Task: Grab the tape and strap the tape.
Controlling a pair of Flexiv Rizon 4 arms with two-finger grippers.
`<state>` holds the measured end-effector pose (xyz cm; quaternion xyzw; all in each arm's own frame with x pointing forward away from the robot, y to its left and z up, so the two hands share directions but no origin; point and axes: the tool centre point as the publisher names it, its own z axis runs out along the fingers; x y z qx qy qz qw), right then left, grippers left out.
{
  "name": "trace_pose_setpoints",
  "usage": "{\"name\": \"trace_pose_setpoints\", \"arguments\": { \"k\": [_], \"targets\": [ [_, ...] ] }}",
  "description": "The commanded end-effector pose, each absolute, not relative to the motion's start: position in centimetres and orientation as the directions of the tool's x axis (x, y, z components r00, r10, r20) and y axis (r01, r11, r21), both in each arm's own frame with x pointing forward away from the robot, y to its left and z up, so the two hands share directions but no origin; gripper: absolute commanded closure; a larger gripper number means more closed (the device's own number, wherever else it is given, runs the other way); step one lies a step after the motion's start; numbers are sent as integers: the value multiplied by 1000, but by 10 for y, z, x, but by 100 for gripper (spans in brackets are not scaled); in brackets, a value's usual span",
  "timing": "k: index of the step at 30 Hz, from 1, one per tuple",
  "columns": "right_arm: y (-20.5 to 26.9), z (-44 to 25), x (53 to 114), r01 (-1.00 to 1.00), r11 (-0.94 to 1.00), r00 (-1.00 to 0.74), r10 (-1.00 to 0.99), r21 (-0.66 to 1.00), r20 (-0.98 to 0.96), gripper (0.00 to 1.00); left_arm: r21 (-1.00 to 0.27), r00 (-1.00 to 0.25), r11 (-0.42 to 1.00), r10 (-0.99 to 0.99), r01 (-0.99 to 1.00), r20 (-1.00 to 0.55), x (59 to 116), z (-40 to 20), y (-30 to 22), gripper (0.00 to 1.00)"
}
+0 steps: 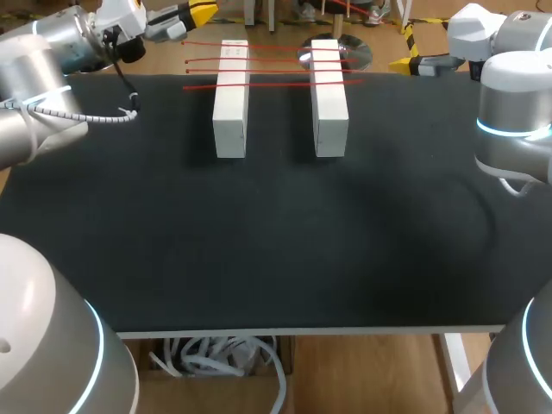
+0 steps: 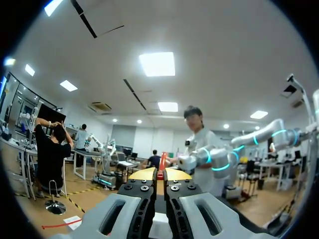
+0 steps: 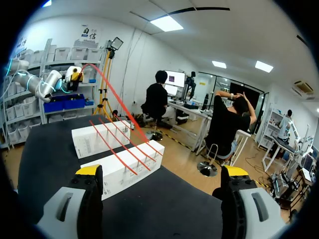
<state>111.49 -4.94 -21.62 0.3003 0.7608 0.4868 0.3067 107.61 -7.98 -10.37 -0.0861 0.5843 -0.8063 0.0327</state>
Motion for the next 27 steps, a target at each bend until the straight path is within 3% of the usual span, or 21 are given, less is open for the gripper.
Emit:
{"name": "trace_pose_setpoints", "arguments": {
  "k": [1, 7, 15, 27],
  "targets": [
    [-50, -217, 1115, 157, 344, -632, 755, 926, -174, 0, -948, -983, -316, -157, -47, 101, 1075, -104, -80, 100],
    [-43, -214, 1114, 122, 315, -648, 743, 941, -164, 0, -948, -983, -316, -157, -47, 101, 1075, -104, -80, 100],
    [-11, -207, 1097, 20, 89, -711, 701, 996, -49, 0, -948, -983, -316, -157, -47, 101, 1075, -104, -80, 100],
    [0, -195, 1060, -49, -299, -602, 770, 953, 211, 0, -948, -983, -316, -157, -47, 101, 1075, -104, -80, 100]
  ]
}}
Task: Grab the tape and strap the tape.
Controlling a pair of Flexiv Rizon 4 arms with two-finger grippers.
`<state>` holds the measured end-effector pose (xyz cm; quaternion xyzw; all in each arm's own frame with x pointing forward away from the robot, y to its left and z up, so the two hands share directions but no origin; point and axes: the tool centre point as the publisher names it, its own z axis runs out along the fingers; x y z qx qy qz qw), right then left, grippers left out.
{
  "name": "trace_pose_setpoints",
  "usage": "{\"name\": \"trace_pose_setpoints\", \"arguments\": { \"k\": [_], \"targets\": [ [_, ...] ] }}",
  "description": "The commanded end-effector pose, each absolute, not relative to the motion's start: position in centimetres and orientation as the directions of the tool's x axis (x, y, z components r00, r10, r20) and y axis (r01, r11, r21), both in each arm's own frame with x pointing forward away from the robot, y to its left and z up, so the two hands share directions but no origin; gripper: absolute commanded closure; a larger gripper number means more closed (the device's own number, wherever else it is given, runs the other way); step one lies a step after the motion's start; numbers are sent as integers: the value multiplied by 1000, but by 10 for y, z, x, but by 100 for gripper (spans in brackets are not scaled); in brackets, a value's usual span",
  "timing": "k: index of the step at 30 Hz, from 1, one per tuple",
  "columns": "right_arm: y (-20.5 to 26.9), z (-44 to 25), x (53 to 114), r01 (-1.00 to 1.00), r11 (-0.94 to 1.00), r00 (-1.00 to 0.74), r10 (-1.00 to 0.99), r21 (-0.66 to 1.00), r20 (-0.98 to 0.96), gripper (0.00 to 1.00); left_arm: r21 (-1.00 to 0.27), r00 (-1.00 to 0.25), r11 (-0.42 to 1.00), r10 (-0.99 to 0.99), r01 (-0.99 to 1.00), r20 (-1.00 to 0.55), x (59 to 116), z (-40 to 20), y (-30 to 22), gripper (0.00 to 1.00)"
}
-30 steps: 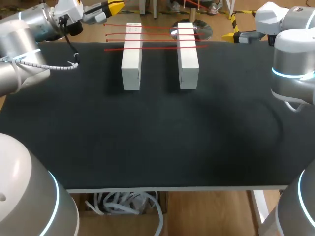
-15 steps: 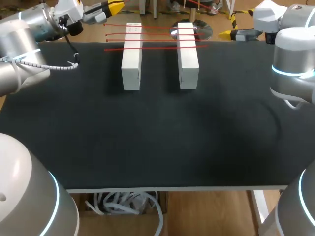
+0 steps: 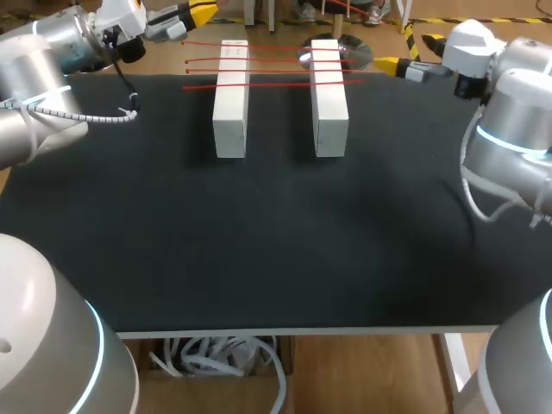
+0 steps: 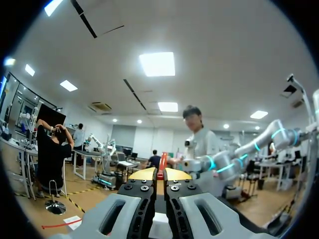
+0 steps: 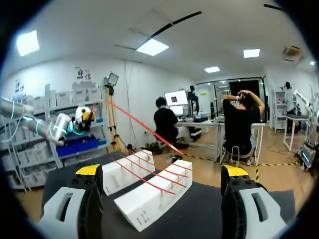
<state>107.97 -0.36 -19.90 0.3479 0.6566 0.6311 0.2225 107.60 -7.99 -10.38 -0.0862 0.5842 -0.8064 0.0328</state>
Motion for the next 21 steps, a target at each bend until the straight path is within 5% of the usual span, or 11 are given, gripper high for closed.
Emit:
{"name": "trace_pose_setpoints", "arguments": {
  "k": [1, 13, 21],
  "targets": [
    [1, -194, 1056, -50, -336, -600, 763, 941, 241, 0, -948, -983, -316, -157, -47, 101, 1075, -104, -80, 100],
    [26, -172, 1040, -76, -762, -621, 541, 643, 567, 0, -948, -983, -316, -157, -47, 101, 1075, -104, -80, 100],
    [40, -164, 1036, 96, -666, -508, 607, 740, 612, 0, -948, -983, -316, -157, -47, 101, 1075, -104, -80, 100]
  ]
}}
